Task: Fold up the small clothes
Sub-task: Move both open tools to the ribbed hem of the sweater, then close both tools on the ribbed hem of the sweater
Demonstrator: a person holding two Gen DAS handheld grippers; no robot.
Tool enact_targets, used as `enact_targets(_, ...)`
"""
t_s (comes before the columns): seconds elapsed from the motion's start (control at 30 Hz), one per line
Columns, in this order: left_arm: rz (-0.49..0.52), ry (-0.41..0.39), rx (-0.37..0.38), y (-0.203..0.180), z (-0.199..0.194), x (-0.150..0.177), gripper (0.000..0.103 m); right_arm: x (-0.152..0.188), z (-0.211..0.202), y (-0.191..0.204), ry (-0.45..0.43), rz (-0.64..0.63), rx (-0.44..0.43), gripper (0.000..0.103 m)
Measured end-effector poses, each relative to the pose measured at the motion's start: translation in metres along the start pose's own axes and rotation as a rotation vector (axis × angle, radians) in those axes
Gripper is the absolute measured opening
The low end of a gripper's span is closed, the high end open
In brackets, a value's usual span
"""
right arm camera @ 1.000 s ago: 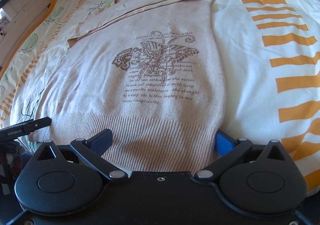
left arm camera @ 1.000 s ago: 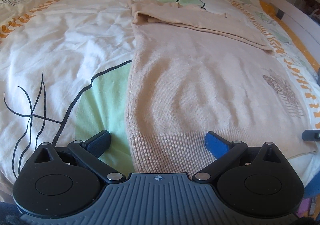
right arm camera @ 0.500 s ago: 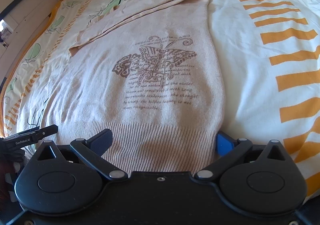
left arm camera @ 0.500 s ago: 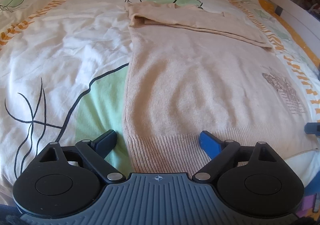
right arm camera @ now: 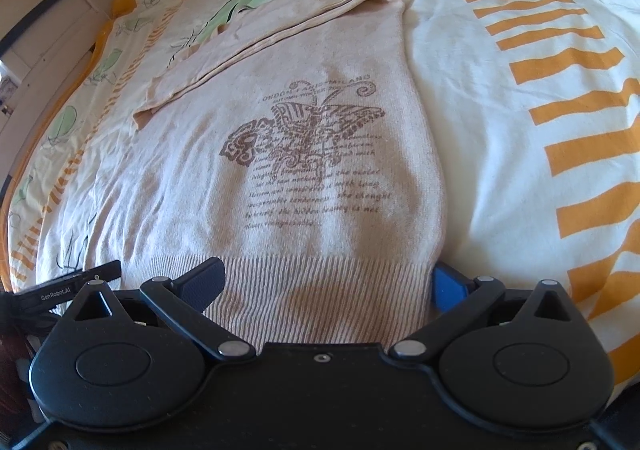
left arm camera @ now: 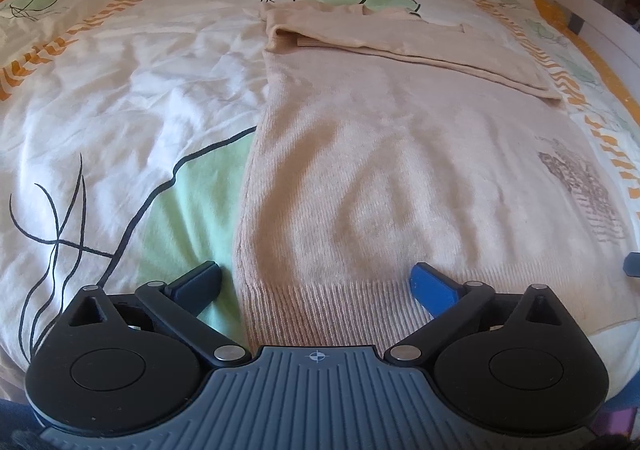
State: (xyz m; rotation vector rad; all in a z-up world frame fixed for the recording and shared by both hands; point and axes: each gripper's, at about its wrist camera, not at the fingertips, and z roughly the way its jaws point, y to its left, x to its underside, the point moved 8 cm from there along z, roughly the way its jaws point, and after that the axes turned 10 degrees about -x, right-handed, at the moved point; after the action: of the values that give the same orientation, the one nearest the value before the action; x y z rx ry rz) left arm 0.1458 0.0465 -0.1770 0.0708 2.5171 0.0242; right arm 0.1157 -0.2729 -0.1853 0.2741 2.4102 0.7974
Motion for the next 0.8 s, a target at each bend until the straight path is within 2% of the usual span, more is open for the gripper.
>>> enact_targets(0.17,-0.006,0.011,0.001,0.001,0.002,-0.001,0.103,-0.003,-0.003,-0.006,-0.043,0.07,-0.031,0.103)
enact_targets(0.4,0.008,0.004,0.006,0.001,0.003,-0.002,0.102,-0.002,0.001,0.001,-0.003,-0.008,0.0,0.103)
enact_targets(0.53,0.003,0.003,0.013,0.002,0.001,-0.003,0.101,-0.001,0.0,0.001,0.003,-0.011,-0.01,0.103)
enact_targets(0.63,-0.012,0.001,0.007,0.006,-0.003,-0.003,0.091,-0.002,-0.003,-0.001,0.005,0.007,-0.031,0.103)
enact_targets(0.7,-0.033,0.003,0.012,0.012,-0.007,-0.003,0.08,-0.002,-0.006,-0.003,0.008,0.027,-0.05,0.103)
enact_targets(0.8,-0.071,0.019,0.031,0.021,-0.01,-0.003,0.069,-0.001,-0.01,-0.005,0.009,0.061,-0.078,0.103)
